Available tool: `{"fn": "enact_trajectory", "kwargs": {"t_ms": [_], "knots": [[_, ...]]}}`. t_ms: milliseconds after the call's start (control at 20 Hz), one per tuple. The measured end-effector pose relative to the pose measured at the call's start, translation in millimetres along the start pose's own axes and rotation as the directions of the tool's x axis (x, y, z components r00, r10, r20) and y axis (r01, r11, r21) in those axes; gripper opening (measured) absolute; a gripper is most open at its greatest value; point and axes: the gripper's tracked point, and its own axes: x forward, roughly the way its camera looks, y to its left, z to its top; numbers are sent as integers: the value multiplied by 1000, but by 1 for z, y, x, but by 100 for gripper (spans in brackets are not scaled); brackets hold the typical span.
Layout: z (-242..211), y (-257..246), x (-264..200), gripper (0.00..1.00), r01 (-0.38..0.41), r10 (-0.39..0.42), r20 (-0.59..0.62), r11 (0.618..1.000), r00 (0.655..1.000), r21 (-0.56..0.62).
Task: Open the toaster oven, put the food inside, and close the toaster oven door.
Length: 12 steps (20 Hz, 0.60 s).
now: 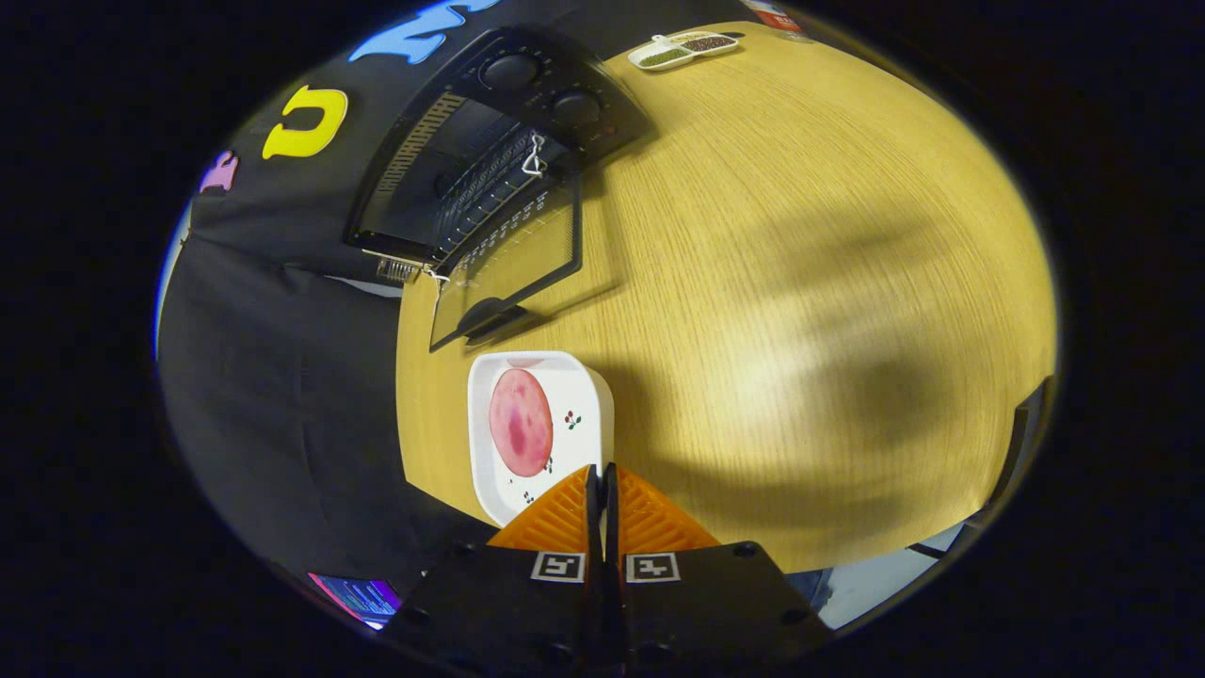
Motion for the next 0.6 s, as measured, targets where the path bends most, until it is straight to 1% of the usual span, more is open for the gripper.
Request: {"fn": "enact_trajectory", "kwargs": {"t_ms": [100,250,600], "knots": [[-3,16,-1,2,-24,23,33,1000,999,21],[-3,37,2,2,-48,42,113,998,993,46],[0,80,15,2,-115,66,269,978,961,173]]}}
